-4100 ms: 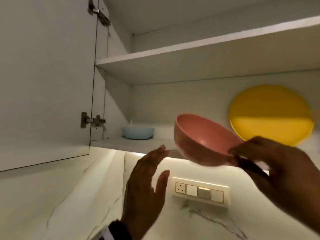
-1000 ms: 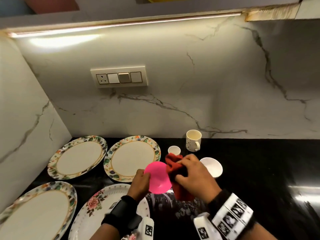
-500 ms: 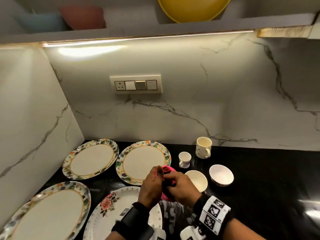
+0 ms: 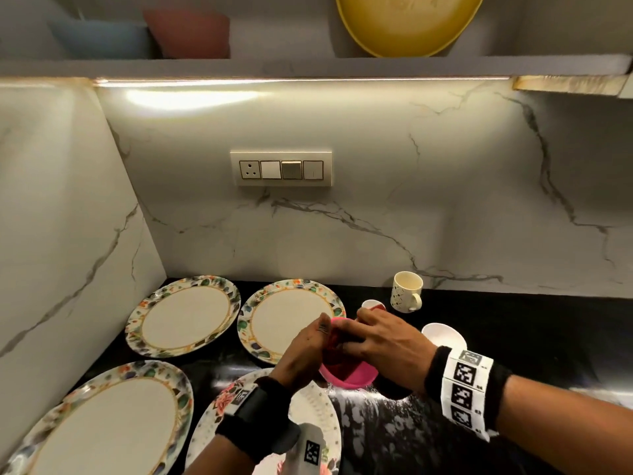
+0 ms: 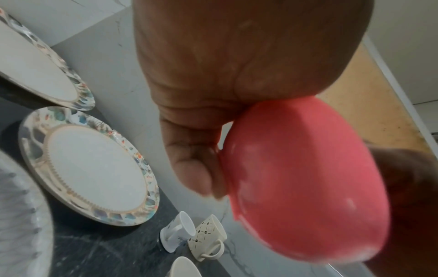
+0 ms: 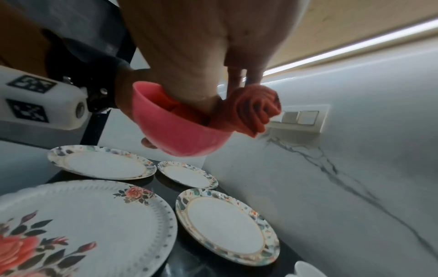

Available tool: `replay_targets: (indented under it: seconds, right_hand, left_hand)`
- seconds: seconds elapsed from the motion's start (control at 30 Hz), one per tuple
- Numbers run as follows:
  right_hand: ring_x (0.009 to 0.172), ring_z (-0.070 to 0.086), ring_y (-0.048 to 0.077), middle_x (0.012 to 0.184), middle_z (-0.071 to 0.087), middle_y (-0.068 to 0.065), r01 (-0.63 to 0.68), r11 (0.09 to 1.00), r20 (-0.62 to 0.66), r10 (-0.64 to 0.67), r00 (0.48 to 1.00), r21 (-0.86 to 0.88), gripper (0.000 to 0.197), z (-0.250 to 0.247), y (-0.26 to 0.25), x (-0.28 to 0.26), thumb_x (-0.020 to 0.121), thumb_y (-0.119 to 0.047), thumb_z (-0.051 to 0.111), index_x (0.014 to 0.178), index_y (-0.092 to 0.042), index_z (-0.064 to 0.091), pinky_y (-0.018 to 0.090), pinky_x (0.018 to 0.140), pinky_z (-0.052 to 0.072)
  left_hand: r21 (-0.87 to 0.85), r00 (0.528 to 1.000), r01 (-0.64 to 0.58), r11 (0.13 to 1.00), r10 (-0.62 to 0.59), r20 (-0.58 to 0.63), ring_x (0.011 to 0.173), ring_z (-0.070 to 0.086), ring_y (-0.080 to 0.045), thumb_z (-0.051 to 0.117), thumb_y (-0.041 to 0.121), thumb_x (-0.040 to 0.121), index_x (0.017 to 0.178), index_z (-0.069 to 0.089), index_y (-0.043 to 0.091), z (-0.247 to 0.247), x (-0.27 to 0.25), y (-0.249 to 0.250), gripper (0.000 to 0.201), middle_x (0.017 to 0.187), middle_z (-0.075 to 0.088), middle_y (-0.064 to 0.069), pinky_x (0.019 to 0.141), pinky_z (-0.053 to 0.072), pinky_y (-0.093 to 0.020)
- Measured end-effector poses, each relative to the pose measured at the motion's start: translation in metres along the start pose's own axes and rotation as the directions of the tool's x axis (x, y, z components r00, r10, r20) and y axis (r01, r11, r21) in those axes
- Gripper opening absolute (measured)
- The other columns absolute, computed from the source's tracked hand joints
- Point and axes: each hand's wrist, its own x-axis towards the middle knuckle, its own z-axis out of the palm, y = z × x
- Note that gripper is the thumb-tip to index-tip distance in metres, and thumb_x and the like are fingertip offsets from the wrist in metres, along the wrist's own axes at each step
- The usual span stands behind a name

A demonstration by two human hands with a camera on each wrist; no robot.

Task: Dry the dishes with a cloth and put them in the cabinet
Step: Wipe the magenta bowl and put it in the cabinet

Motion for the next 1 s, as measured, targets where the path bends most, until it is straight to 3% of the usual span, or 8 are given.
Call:
replay_targets:
  seconds: [0.17, 0.27, 0.37, 0.5, 0.6, 0.77, 0.9, 1.0]
  right_hand:
    - [0.098, 0.054, 0.021, 0.117, 0.060, 0.002, -0.416, 0.893, 0.082, 0.408, 0.909, 0.173, 0.037, 0.012, -0.036, 0.003, 0.084, -0.032, 0.061, 0.122, -0.031, 0.059, 0.032, 0.085, 0.048]
    - [0.083, 0.063, 0.018, 0.093, 0.070, 0.000, -0.577, 0.539, 0.266, 0.547, 0.794, 0.613, 0.029, 0.009, -0.052, 0.003, 0.080, -0.024, 0.052, 0.104, -0.026, 0.068, 0.030, 0.076, 0.050]
    - [0.079, 0.065, 0.009, 0.094, 0.071, 0.001, -0.510, 0.142, 0.403, 0.453, 0.795, 0.848, 0.028, 0.008, -0.054, 0.004, 0.083, -0.009, 0.056, 0.106, -0.017, 0.071, 0.025, 0.076, 0.055]
    - [0.115, 0.051, 0.006, 0.132, 0.046, -0.014, -0.495, 0.439, 0.356, 0.363, 0.861, 0.750, 0.051, 0.013, -0.046, 0.007, 0.080, -0.039, 0.070, 0.128, -0.029, 0.057, 0.024, 0.100, 0.046]
    - [0.105, 0.056, 0.008, 0.121, 0.055, -0.012, -0.490, 0.552, 0.337, 0.360, 0.870, 0.675, 0.056, 0.008, -0.048, 0.012, 0.074, -0.048, 0.073, 0.125, -0.034, 0.053, 0.025, 0.093, 0.050]
    - [0.079, 0.061, 0.008, 0.095, 0.069, -0.007, -0.453, 0.658, 0.175, 0.445, 0.878, 0.601, 0.033, -0.001, -0.054, 0.016, 0.074, -0.039, 0.070, 0.105, -0.028, 0.064, 0.016, 0.069, 0.043]
    - [0.073, 0.064, 0.007, 0.084, 0.068, -0.004, -0.454, 0.306, 0.295, 0.447, 0.845, 0.837, 0.021, -0.015, -0.041, 0.008, 0.078, -0.025, 0.075, 0.097, -0.020, 0.068, 0.019, 0.068, 0.053]
    - [0.088, 0.070, 0.018, 0.104, 0.070, 0.010, -0.368, -0.132, 0.389, 0.402, 0.829, 0.920, 0.032, -0.028, -0.031, -0.005, 0.084, -0.008, 0.070, 0.115, -0.007, 0.063, 0.026, 0.073, 0.057]
  left_hand:
    - [0.236, 0.970, -0.121, 0.964, 0.165, -0.178, 0.090, 0.065, -0.014, 0.022, 0.069, 0.088, 0.104, 0.060, 0.033, 0.000, 0.000, -0.009, 0.055, 0.097, 0.069, 0.005, 0.083, 0.055, -0.043]
    - [0.387, 0.954, -0.098, 0.917, 0.197, -0.226, 0.092, 0.063, -0.017, 0.019, 0.067, 0.086, 0.110, 0.059, 0.033, -0.001, -0.002, -0.012, 0.058, 0.100, 0.069, 0.004, 0.083, 0.053, -0.041]
    - [0.286, 0.967, -0.063, 0.956, 0.130, -0.220, 0.085, 0.064, -0.017, 0.017, 0.073, 0.084, 0.101, 0.061, 0.030, -0.009, -0.002, -0.012, 0.064, 0.087, 0.069, 0.005, 0.084, 0.053, -0.043]
    - [0.214, 0.988, 0.026, 0.977, 0.007, -0.152, 0.093, 0.062, -0.020, 0.014, 0.091, 0.066, 0.095, 0.061, 0.028, -0.017, 0.003, -0.008, 0.083, 0.095, 0.066, 0.003, 0.089, 0.051, -0.048]
    - [0.190, 0.984, 0.136, 0.972, -0.110, -0.141, 0.094, 0.062, -0.026, 0.017, 0.083, 0.074, 0.087, 0.054, 0.031, -0.018, 0.007, -0.004, 0.066, 0.100, 0.065, -0.004, 0.082, 0.055, -0.051]
    - [0.097, 0.951, 0.307, 0.947, -0.300, -0.074, 0.085, 0.064, -0.029, 0.018, 0.067, 0.091, 0.110, 0.046, 0.024, -0.017, 0.007, 0.013, 0.055, 0.101, 0.063, -0.009, 0.069, 0.059, -0.043]
    - [-0.130, 0.922, 0.386, 0.913, -0.379, 0.076, 0.067, 0.056, -0.023, 0.023, 0.080, 0.079, 0.100, 0.059, 0.015, -0.037, 0.006, 0.007, 0.078, 0.093, 0.063, -0.018, 0.059, 0.048, -0.029]
    - [-0.316, 0.934, 0.353, 0.881, -0.310, 0.179, 0.086, 0.064, -0.031, 0.030, 0.070, 0.083, 0.112, 0.062, 0.018, -0.047, 0.006, -0.007, 0.067, 0.110, 0.064, -0.021, 0.082, 0.055, -0.044]
